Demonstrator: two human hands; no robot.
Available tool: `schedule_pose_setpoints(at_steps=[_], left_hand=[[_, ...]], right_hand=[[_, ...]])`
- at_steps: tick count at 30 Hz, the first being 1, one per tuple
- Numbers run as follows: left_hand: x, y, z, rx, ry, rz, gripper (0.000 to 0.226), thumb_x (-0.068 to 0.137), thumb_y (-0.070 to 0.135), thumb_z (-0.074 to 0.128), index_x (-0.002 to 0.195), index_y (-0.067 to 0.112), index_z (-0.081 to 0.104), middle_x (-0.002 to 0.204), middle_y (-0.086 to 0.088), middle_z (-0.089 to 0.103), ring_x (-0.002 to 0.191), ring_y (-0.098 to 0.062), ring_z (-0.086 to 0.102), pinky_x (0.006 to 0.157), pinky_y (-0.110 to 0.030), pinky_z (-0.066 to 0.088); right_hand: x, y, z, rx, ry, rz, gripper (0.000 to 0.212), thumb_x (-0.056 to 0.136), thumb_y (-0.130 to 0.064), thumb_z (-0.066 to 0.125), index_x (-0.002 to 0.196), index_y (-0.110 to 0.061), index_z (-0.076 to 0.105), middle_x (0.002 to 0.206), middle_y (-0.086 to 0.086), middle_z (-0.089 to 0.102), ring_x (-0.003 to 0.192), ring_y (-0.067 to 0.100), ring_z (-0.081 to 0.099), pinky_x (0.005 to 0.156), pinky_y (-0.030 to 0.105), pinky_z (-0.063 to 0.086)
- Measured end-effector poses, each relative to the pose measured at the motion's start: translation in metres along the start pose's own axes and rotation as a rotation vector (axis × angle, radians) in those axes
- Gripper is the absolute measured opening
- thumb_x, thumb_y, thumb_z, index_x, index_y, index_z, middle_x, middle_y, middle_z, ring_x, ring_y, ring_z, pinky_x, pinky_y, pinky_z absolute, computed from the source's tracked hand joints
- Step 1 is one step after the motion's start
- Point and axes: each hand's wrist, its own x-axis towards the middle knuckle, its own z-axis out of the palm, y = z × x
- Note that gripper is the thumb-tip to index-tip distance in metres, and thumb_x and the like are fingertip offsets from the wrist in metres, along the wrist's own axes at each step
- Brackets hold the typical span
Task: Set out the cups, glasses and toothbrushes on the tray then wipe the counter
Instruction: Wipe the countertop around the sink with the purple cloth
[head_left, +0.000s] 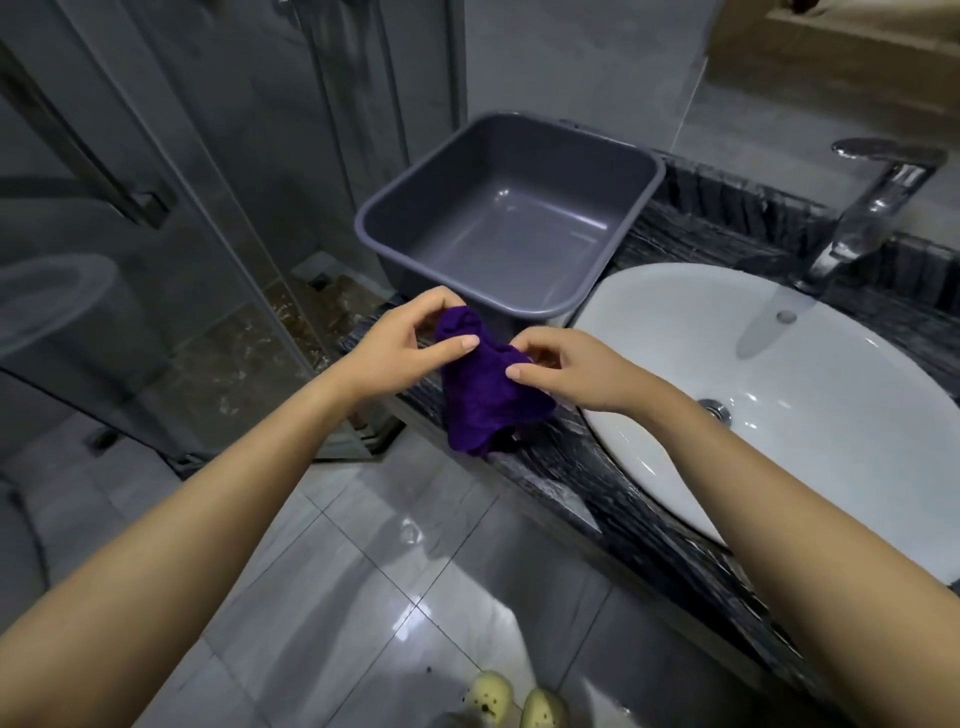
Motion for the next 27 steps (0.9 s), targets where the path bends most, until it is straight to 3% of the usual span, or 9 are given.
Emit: schedule_pose_setpoints(at_steps=[4,6,10,12,15,20,23,25,27], left_hand=[[0.001,0.009,-0.009,-0.001,0.067,0.02,0.014,0.084,0.012,0.065,0.08,0.01,0.051,0.075,0.012,0.054,0.069,0.003,0.052,0.069,-0.012,0.043],[0.0,0.011,-0.016,-0.022,0.07,0.006,0.018,0.085,0.014,0.065,0.078,0.016,0.049,0.073,0.012,0.052,0.067,0.002,0.05,0.066,-0.013,0.043],[-0.001,0.012,-0.026,-0.097,0.032,-0.046,0.018,0.082,0.012,0.067,0.083,0.022,0.052,0.073,0.022,0.061,0.07,0.005,0.056,0.067,-0.011,0.045],[-0.004,0.013,-0.029,-0.161,-0.017,-0.1,0.021,0.076,0.016,0.069,0.09,0.02,0.054,0.076,0.023,0.065,0.074,0.006,0.06,0.07,-0.01,0.048],[-0.009,0.014,-0.035,-0.236,-0.103,-0.176,0.047,0.06,0.033,0.078,0.1,0.023,0.057,0.085,0.019,0.07,0.085,0.004,0.064,0.075,-0.012,0.05],[0.004,0.004,-0.032,-0.16,-0.168,-0.289,0.033,0.069,0.017,0.072,0.101,0.019,0.062,0.086,0.011,0.071,0.084,0.0,0.065,0.075,-0.015,0.053],[0.025,-0.023,-0.01,-0.059,-0.081,-0.377,0.016,0.083,0.011,0.066,0.098,0.014,0.062,0.077,0.001,0.061,0.061,0.005,0.059,0.057,-0.011,0.049],[0.031,-0.047,0.006,0.024,-0.016,-0.47,0.025,0.086,0.011,0.064,0.109,0.004,0.06,0.074,-0.002,0.057,0.054,0.005,0.055,0.055,-0.013,0.049],[0.026,-0.07,0.018,0.19,0.012,-0.548,0.04,0.084,0.015,0.066,0.12,0.002,0.056,0.083,-0.003,0.061,0.069,-0.004,0.058,0.073,-0.024,0.05]], right_hand=[[0.0,-0.017,-0.004,-0.126,0.04,-0.039,0.009,0.093,-0.021,0.054,0.089,-0.013,0.056,0.078,-0.001,0.056,0.073,0.015,0.05,0.069,0.03,0.04],[-0.001,-0.026,-0.012,-0.138,0.124,-0.073,0.008,0.093,-0.021,0.054,0.09,-0.014,0.057,0.084,0.009,0.061,0.077,0.022,0.054,0.072,0.035,0.043],[-0.001,-0.047,-0.025,-0.17,0.176,-0.133,0.01,0.093,-0.021,0.053,0.096,-0.016,0.061,0.083,-0.008,0.059,0.073,0.007,0.053,0.066,0.019,0.041],[0.0,-0.05,-0.027,-0.198,0.159,-0.119,0.011,0.092,-0.021,0.056,0.097,-0.014,0.064,0.082,-0.009,0.059,0.074,0.007,0.053,0.069,0.018,0.041],[-0.002,-0.048,-0.025,-0.138,0.131,-0.075,0.012,0.09,-0.019,0.06,0.096,-0.011,0.066,0.078,-0.008,0.061,0.072,0.008,0.055,0.071,0.021,0.043],[-0.001,-0.022,-0.015,0.131,0.092,0.109,0.011,0.091,-0.016,0.057,0.088,-0.01,0.066,0.072,-0.003,0.064,0.063,0.004,0.058,0.063,0.017,0.047],[0.016,0.015,-0.007,0.26,0.145,0.338,0.013,0.091,-0.017,0.058,0.08,-0.016,0.065,0.074,0.002,0.062,0.067,0.013,0.057,0.062,0.025,0.045],[0.026,0.041,0.0,0.089,0.248,0.452,0.014,0.089,-0.018,0.059,0.093,-0.007,0.067,0.086,0.012,0.066,0.082,0.025,0.061,0.071,0.031,0.045],[0.025,0.058,0.011,-0.161,0.362,0.518,0.031,0.089,-0.019,0.059,0.114,-0.002,0.059,0.111,0.018,0.065,0.106,0.033,0.059,0.087,0.034,0.044]])
